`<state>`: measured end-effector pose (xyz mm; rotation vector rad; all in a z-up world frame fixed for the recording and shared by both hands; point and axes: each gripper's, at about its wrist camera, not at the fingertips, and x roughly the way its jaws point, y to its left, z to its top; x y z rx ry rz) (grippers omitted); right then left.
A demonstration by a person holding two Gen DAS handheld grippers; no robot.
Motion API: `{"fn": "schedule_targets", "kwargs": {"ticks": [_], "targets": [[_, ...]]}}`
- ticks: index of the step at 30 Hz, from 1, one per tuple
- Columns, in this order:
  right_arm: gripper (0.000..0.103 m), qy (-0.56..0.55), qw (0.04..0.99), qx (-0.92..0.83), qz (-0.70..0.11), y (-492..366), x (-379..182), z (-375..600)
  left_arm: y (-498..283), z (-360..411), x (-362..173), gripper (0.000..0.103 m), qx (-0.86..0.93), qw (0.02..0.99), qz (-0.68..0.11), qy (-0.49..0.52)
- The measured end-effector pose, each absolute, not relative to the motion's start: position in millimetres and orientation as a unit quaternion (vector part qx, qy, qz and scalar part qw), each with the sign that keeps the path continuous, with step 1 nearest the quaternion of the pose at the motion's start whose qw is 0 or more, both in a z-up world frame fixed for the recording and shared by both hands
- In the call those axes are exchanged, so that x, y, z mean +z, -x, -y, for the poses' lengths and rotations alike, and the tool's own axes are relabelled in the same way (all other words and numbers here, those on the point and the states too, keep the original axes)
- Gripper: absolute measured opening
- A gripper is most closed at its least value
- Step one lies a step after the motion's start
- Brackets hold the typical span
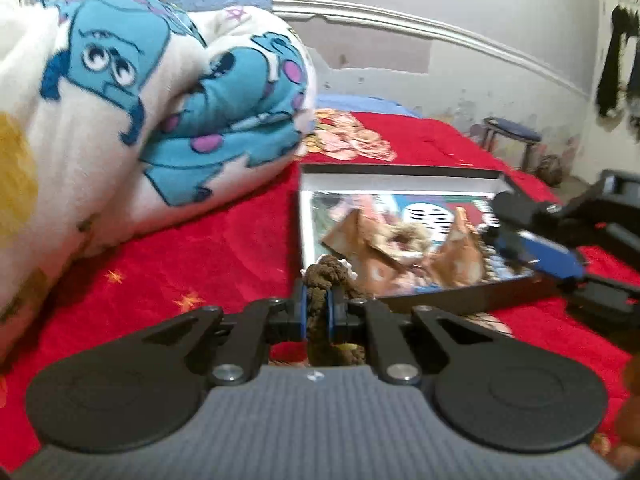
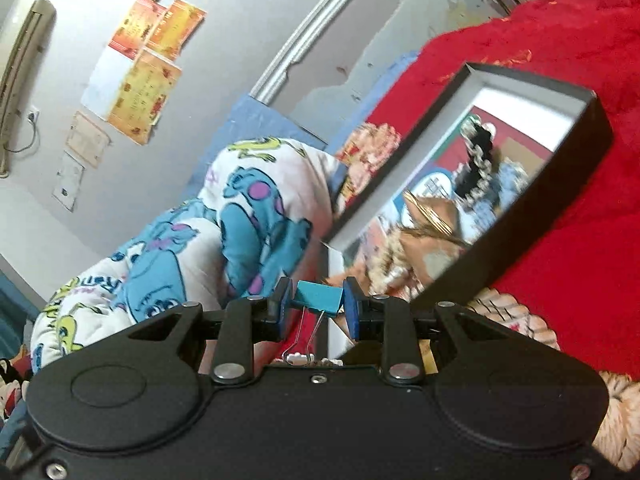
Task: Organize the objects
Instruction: 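Carry the braided scrunchie with the left tool while the right tool carries the clip over the box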
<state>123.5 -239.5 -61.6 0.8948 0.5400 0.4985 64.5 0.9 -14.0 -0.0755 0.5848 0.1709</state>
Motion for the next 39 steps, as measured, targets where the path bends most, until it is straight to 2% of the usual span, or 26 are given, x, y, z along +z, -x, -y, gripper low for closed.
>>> {"fn": "schedule_targets", "kwargs": {"ticks": [8,15,19,22,27,34,39], "targets": [[0.026,-0.420,0.839,0.250,-0.239,-123,-50,236,-70,-7,-4,0.012,0.098,0.950,-0.297,0.027],[0.026,-0.396,0.855,0.257,-0.217,-130,-22,236,-84,-9,15,0.012,0.046,0.955,-0.279,0.087],[0.026,-0.379,0.867,0.259,-0.192,-143,2,246,-102,-3,38,0.012,0.031,0.966,-0.245,0.081],[0.026,-0.413,0.850,0.289,-0.151,-157,12,260,-124,-3,50,0.012,0.024,0.966,-0.234,0.106],[0.026,-0.404,0.859,0.286,-0.133,-199,21,275,-169,2,53,0.012,-0.019,0.967,-0.215,0.137],[0.026,-0.382,0.868,0.258,-0.188,-260,-6,279,-233,4,13,0.012,-0.038,0.949,-0.278,0.147],[0.026,-0.322,0.889,0.200,-0.258,-292,-44,258,-252,19,-1,0.012,-0.028,0.952,-0.291,0.095]]}}
